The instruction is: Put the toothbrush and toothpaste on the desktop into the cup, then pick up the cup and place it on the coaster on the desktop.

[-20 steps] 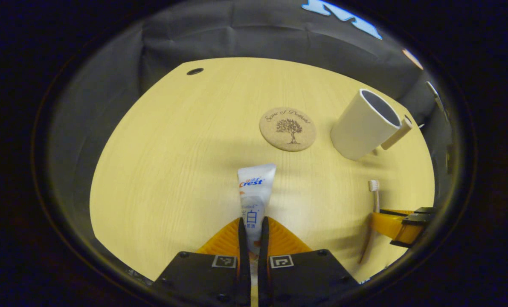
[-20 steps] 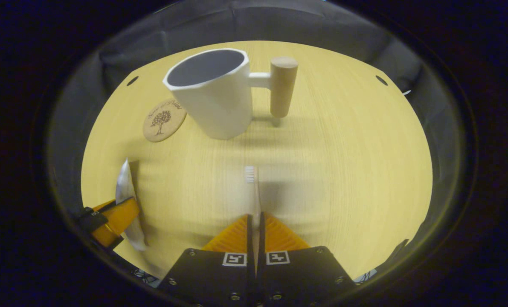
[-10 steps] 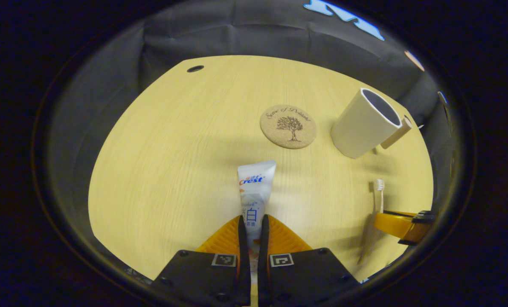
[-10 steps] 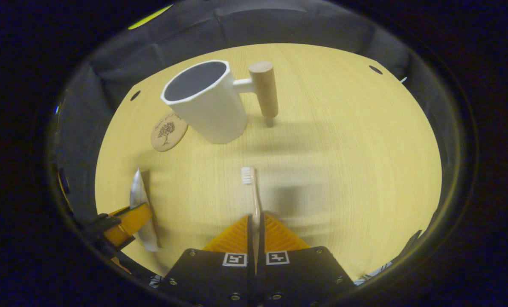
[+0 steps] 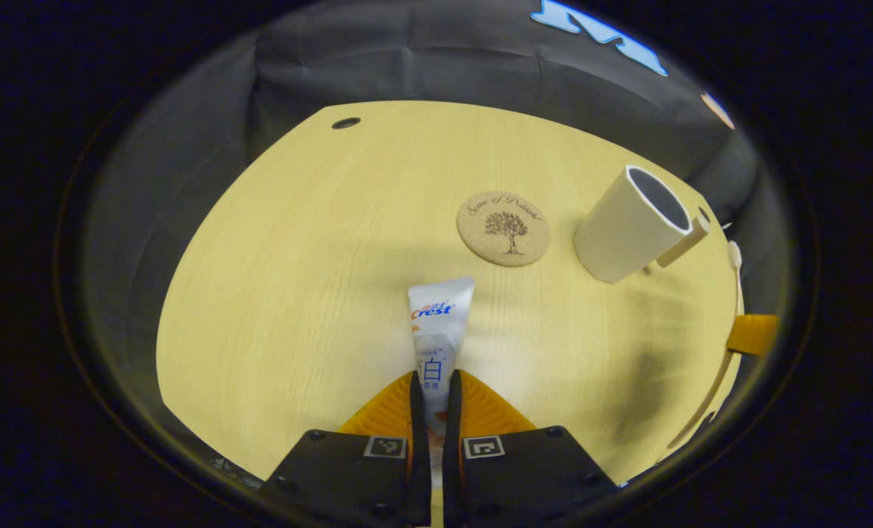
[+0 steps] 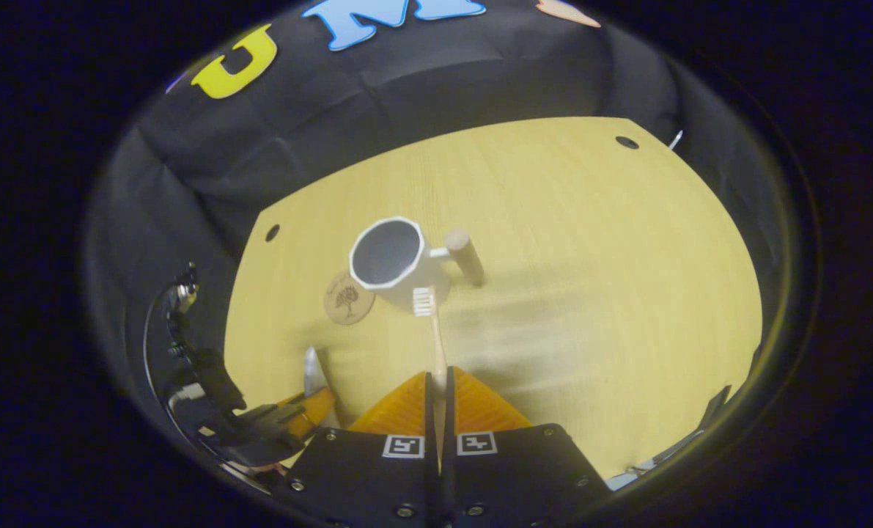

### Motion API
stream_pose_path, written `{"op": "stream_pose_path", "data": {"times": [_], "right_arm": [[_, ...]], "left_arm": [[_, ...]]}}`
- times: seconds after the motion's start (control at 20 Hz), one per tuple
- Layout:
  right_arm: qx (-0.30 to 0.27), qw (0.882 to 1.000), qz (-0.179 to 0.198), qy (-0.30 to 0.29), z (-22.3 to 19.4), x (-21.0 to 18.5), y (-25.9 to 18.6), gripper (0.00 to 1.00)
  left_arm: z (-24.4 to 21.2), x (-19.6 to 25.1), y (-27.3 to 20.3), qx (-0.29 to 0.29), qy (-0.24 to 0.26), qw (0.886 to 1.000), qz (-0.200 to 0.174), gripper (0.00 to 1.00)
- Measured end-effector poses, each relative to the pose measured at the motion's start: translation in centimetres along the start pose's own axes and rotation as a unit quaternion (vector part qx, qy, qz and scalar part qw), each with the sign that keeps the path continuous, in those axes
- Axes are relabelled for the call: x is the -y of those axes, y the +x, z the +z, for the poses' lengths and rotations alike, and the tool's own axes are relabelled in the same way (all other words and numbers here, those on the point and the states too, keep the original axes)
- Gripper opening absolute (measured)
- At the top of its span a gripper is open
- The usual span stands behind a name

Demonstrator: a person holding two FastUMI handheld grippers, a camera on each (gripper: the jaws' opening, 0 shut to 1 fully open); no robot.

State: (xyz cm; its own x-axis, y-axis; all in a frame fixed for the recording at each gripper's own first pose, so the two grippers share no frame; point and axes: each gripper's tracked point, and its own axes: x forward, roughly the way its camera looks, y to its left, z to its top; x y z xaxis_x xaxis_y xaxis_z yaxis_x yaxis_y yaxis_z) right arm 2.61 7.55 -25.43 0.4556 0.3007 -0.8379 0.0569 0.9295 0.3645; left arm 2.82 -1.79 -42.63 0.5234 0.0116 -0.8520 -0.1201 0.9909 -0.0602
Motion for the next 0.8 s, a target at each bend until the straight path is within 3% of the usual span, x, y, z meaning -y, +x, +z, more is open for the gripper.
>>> {"op": "stream_pose_path", "data": {"times": [0.35, 0.8], "right_arm": [[0.055, 0.997, 0.024, 0.043, 7.4, -1.5, -0.5, 0.02], [0.147, 0.987, 0.06, 0.036, 17.2, -6.2, 2.0, 0.02]], "left_arm": [[6.9, 1.7, -6.1, 0.089, 0.017, 0.996, -0.024, 0.14], [8.4, 1.0, -11.1, 0.126, -0.002, 0.992, -0.024, 0.14]]}}
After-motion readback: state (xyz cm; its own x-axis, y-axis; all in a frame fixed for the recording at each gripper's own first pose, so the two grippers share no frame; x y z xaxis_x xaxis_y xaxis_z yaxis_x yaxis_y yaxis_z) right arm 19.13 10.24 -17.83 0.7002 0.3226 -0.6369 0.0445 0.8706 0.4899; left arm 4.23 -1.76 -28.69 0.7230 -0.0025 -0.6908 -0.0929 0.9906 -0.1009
